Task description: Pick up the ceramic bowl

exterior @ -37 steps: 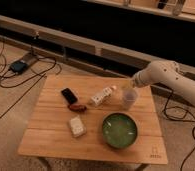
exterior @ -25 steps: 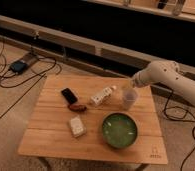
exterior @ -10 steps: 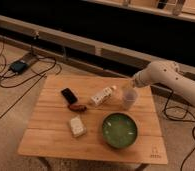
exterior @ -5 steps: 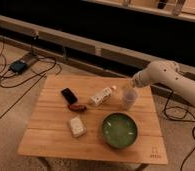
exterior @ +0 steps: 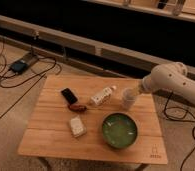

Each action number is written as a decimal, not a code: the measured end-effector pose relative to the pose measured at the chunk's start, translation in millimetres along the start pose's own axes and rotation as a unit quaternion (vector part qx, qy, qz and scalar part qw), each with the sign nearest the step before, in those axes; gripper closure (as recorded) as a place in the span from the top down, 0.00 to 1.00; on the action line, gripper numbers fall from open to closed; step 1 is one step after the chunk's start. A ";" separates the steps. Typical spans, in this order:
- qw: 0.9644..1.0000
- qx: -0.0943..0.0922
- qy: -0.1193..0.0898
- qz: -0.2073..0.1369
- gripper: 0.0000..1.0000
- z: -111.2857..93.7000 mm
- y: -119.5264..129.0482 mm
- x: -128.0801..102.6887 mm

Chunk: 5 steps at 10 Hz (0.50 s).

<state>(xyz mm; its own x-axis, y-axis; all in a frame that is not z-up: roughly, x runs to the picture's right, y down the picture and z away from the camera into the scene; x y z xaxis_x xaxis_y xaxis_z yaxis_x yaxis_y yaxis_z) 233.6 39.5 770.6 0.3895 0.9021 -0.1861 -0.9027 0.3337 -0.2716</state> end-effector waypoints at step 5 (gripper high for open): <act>0.998 -0.026 0.028 0.059 0.64 12.5 49.6 66.9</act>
<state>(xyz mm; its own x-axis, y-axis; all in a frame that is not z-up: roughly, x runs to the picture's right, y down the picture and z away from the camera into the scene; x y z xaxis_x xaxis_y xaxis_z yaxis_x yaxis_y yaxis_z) 212.6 119.9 756.5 0.2926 0.9172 -0.2706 -0.9325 0.2110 -0.2930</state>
